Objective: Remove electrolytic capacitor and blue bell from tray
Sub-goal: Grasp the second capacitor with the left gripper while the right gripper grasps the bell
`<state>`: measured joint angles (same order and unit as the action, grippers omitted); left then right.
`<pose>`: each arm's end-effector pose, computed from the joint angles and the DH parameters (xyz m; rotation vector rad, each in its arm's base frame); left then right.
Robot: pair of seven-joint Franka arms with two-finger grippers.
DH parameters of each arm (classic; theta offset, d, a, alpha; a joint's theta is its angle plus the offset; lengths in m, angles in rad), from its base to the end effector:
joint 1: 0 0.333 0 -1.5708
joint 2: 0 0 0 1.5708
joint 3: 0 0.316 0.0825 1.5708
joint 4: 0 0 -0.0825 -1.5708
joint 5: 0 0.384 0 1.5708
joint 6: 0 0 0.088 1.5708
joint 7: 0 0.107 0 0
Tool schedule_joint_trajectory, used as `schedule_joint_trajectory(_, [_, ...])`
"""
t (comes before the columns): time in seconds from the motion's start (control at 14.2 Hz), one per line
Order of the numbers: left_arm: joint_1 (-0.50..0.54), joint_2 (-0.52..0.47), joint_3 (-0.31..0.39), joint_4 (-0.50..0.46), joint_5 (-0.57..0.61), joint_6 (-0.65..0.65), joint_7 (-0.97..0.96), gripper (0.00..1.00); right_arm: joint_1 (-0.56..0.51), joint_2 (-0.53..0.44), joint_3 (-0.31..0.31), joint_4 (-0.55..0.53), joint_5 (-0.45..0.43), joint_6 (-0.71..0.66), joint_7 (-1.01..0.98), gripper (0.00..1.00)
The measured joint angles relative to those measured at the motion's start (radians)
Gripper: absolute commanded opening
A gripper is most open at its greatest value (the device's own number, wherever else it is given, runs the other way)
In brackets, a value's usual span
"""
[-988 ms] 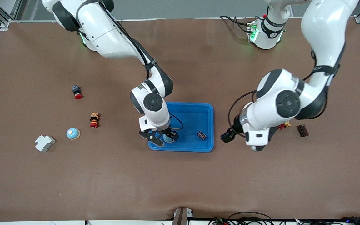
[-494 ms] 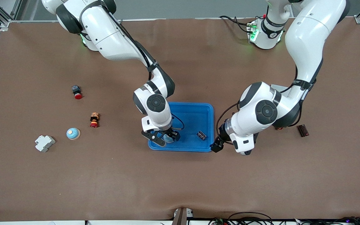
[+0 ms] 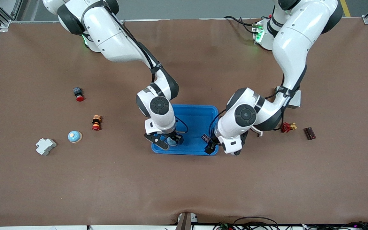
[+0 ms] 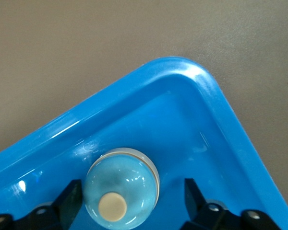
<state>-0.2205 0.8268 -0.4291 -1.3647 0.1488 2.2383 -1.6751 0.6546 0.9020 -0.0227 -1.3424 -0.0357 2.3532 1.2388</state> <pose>0.6384 -0.3863 0.2649 2.5326 1.5230 -0.1784 0.6030 0.4457 0.1925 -2.9506 0.8701 -0.1540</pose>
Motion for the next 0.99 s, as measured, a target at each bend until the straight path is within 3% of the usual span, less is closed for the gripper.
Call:
schedule_joint_trajectory(0.07, [-0.007, 0.013, 0.007, 0.000, 0.000, 0.000, 0.000, 1.00, 0.000, 0.001, 0.000, 0.000, 0.000, 0.000, 0.002, 0.00])
schedule_joint_trajectory(0.42, [-0.081, 0.056, 0.099, 0.001, 0.000, 0.040, 0.000, 1.00, 0.000, 0.001, 0.000, 0.004, 0.000, -0.005, 0.006, 0.00])
schedule_joint_trajectory(0.99, [-0.114, 0.077, 0.106, 0.002, 0.000, 0.062, 0.000, 1.00, -0.008, -0.018, 0.003, 0.117, 0.001, -0.177, -0.027, 0.00])
